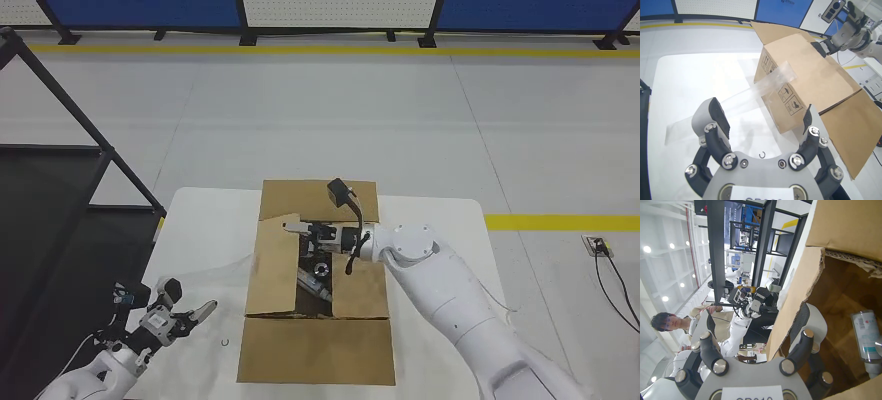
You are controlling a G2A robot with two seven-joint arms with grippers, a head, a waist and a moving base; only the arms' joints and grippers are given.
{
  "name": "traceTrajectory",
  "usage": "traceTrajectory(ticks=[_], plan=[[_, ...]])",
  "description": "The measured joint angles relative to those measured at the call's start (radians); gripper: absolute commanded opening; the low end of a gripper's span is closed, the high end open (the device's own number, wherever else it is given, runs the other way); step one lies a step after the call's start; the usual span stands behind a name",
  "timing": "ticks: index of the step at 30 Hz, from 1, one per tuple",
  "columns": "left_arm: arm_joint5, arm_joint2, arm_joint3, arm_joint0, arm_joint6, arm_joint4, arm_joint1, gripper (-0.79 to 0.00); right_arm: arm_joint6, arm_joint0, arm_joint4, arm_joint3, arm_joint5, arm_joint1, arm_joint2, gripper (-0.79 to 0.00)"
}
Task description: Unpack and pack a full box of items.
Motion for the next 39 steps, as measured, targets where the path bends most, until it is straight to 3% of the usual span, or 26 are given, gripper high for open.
traceTrajectory(ticks=[11, 29, 39], plan=[[0.185, -0.052, -0.017, 0.07, 0.061, 0.053, -0.006, 0.0, -0.119, -0.023, 0.029, -0.109, 0.029, -0.027, 0.001, 0.0], [0.203, -0.049, -0.02, 0.065, 0.062, 0.06, -0.007, 0.0, -0.177, -0.055, 0.046, -0.144, 0.066, -0.038, -0.002, 0.0], [0.271, -0.074, -0.011, 0.081, 0.081, 0.092, -0.01, 0.0, -0.273, -0.016, 0.065, -0.113, 0.116, -0.116, -0.092, 0.0]])
